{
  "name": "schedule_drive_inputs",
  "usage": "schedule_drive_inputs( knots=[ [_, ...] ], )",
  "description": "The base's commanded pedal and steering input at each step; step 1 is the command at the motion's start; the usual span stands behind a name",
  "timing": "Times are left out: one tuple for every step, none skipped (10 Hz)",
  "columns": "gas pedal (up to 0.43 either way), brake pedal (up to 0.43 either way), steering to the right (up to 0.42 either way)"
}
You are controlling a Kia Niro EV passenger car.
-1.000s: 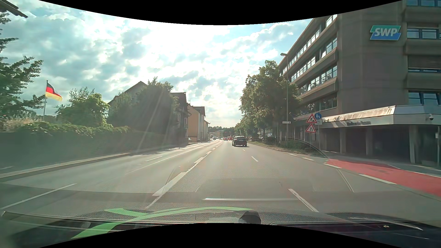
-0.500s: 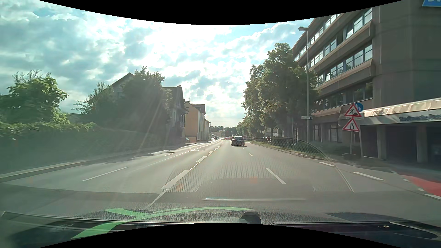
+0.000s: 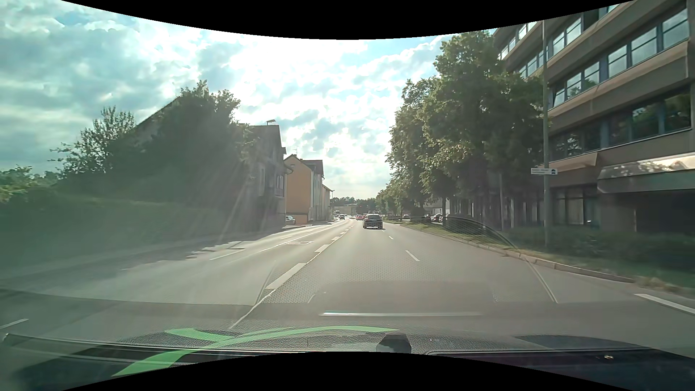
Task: Follow the waypoints while adhering to traffic rules and regulations
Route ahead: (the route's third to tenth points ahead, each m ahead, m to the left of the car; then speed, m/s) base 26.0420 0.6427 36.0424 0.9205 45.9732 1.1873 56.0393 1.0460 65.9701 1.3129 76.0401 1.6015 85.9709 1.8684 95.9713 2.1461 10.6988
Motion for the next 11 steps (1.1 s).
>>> schedule_drive_inputs(
  knots=[
    [0.079, 0.0, -0.005],
    [0.079, 0.0, -0.003],
    [0.067, 0.0, -0.002],
    [0.028, 0.0, -0.002],
    [0.028, 0.0, -0.003],
    [0.028, 0.0, -0.003],
    [0.028, 0.0, -0.002],
    [0.028, 0.0, -0.001],
    [0.028, 0.0, 0.0],
    [0.028, 0.0, 0.001],
    [0.028, 0.0, 0.001]
  ],
)
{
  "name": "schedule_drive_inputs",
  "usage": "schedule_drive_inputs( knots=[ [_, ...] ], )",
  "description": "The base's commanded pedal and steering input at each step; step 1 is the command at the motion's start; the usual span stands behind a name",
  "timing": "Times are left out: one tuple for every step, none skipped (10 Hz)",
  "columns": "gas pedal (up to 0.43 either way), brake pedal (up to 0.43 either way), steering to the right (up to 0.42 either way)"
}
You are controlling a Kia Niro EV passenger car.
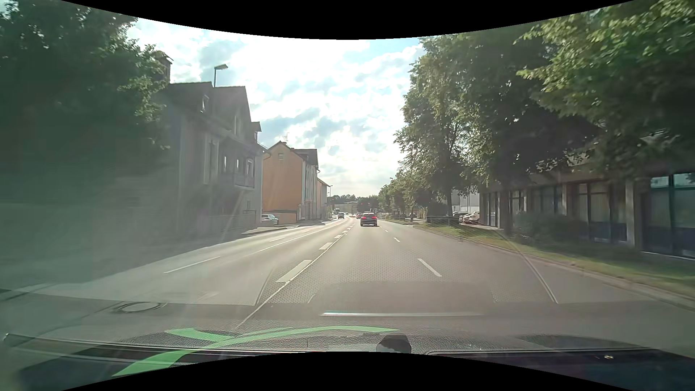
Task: Follow the waypoints while adhering to traffic rules and regulations
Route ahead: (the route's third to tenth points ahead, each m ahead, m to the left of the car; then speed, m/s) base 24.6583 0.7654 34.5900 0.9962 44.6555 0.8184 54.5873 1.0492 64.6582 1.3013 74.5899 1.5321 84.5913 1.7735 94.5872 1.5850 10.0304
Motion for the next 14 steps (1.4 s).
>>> schedule_drive_inputs(
  knots=[
    [0.028, 0.0, 0.001],
    [0.039, 0.0, 0.001],
    [0.067, 0.0, 0.001],
    [0.067, 0.0, 0.001],
    [0.079, 0.0, 0.002],
    [0.079, 0.0, 0.001],
    [0.079, 0.0, 0.001],
    [0.079, 0.0, 0.001],
    [0.079, 0.0, 0.001],
    [0.079, 0.0, 0.0],
    [0.079, 0.0, 0.0],
    [0.079, 0.0, -0.001],
    [0.079, 0.0, -0.001],
    [0.079, 0.0, 0.0]
  ],
)
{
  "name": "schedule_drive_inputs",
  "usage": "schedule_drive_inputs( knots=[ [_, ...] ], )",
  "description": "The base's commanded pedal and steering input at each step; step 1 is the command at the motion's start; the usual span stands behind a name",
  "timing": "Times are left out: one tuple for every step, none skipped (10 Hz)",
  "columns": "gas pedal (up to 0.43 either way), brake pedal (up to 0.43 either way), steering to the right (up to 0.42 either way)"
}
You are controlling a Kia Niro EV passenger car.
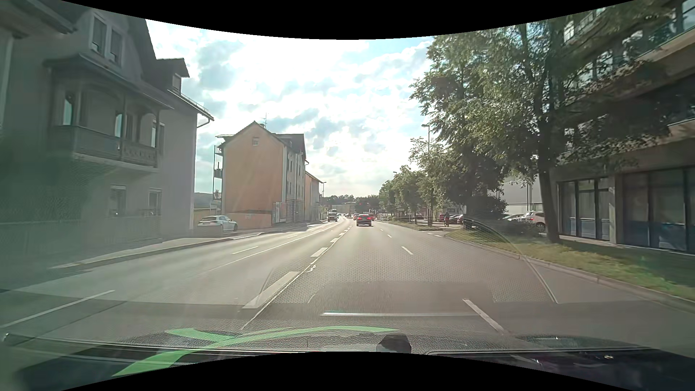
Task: Follow the waypoints while adhering to traffic rules and regulations
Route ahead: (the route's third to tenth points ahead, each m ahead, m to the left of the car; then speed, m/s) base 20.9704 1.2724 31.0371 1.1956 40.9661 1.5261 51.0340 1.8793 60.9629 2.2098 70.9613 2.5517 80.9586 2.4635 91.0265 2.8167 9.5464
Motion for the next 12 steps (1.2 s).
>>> schedule_drive_inputs(
  knots=[
    [0.079, 0.0, -0.001],
    [0.079, 0.0, 0.0],
    [0.079, 0.0, -0.001],
    [0.079, 0.0, -0.001],
    [0.079, 0.0, 0.0],
    [0.067, 0.0, -0.001],
    [0.067, 0.0, -0.001],
    [0.067, 0.0, -0.001],
    [0.067, 0.0, -0.001],
    [0.067, 0.0, -0.001],
    [0.067, 0.0, -0.001],
    [0.067, 0.0, -0.001]
  ],
)
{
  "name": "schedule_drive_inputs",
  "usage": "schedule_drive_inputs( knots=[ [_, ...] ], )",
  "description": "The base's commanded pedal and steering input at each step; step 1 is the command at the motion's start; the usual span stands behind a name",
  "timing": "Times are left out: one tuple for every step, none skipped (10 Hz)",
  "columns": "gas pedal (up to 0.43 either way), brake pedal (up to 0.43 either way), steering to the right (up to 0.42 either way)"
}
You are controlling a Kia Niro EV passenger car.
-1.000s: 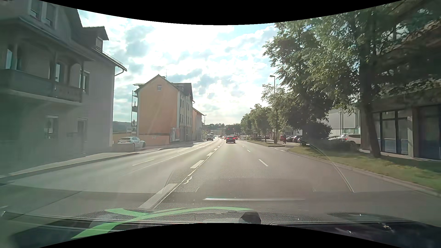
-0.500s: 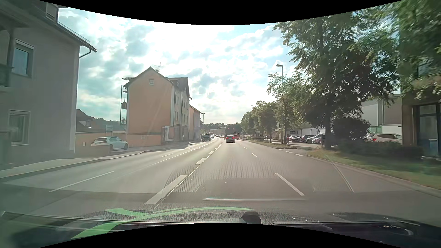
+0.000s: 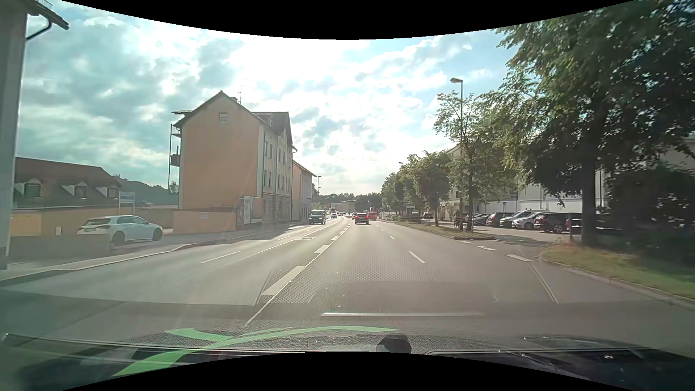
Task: Follow the waypoints while adhering to traffic rules and regulations
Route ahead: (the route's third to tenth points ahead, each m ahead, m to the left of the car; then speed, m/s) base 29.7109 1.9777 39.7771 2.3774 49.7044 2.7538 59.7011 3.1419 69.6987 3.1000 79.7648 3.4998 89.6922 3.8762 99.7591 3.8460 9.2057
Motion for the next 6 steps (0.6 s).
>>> schedule_drive_inputs(
  knots=[
    [0.067, 0.0, -0.001],
    [0.067, 0.0, -0.001],
    [0.067, 0.0, 0.0],
    [0.067, 0.0, -0.001],
    [0.067, 0.0, -0.001],
    [0.067, 0.0, 0.0]
  ],
)
